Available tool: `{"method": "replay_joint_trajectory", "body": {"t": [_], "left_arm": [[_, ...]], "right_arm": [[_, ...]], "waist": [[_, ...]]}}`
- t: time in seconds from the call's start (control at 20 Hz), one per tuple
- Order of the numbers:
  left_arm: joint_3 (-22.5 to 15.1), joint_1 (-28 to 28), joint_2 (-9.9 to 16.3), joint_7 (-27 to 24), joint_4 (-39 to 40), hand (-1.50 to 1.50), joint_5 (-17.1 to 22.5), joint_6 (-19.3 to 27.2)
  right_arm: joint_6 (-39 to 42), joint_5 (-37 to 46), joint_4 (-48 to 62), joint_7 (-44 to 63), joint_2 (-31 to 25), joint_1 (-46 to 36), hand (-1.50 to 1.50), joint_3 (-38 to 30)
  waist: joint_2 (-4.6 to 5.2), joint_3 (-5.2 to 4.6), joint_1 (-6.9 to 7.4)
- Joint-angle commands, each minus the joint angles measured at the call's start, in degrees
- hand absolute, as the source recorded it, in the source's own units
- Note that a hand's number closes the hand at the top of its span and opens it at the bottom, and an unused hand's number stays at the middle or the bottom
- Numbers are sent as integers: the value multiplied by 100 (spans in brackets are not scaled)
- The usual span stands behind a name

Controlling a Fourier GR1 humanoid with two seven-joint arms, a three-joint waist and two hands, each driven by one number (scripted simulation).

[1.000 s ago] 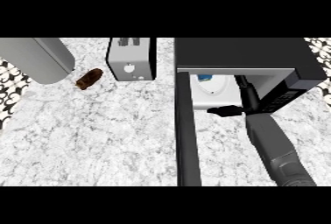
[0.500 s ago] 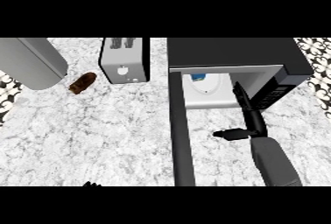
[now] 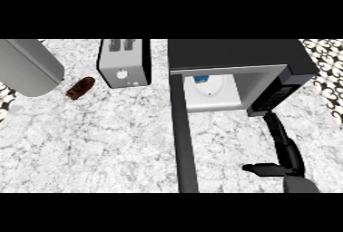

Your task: Pick up the milk, place it into the microwave and close the microwave

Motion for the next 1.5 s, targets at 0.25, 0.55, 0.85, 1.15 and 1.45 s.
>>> {"method": "replay_joint_trajectory", "body": {"t": [0.25, 0.55, 0.85, 1.15, 1.45], "left_arm": [[-323, -2106, -403, 609, 1626, 150, -679, 425], [-892, -3157, -409, 967, 3086, 150, -869, 121], [-1698, -4279, -410, 338, 4851, 150, -41, 951], [-3037, -5036, -410, 43, 5643, 150, 947, 2034], [-3545, -5434, -409, 432, 5549, 150, 1469, 3175]], "right_arm": [[580, -586, -2514, 276, -83, 2120, -150, 57], [759, -880, -3505, 562, -184, 2906, -150, 1], [1344, -1628, -3980, 535, -577, 3255, -150, -317], [1542, -2084, -4431, 741, -830, 3380, -150, -363], [1597, -2535, -5116, 1067, -1039, 3123, -150, -235]], "waist": [[68, 6, 102], [88, 7, 87], [117, 9, 92], [137, 5, -48], [151, -7, -270]]}}
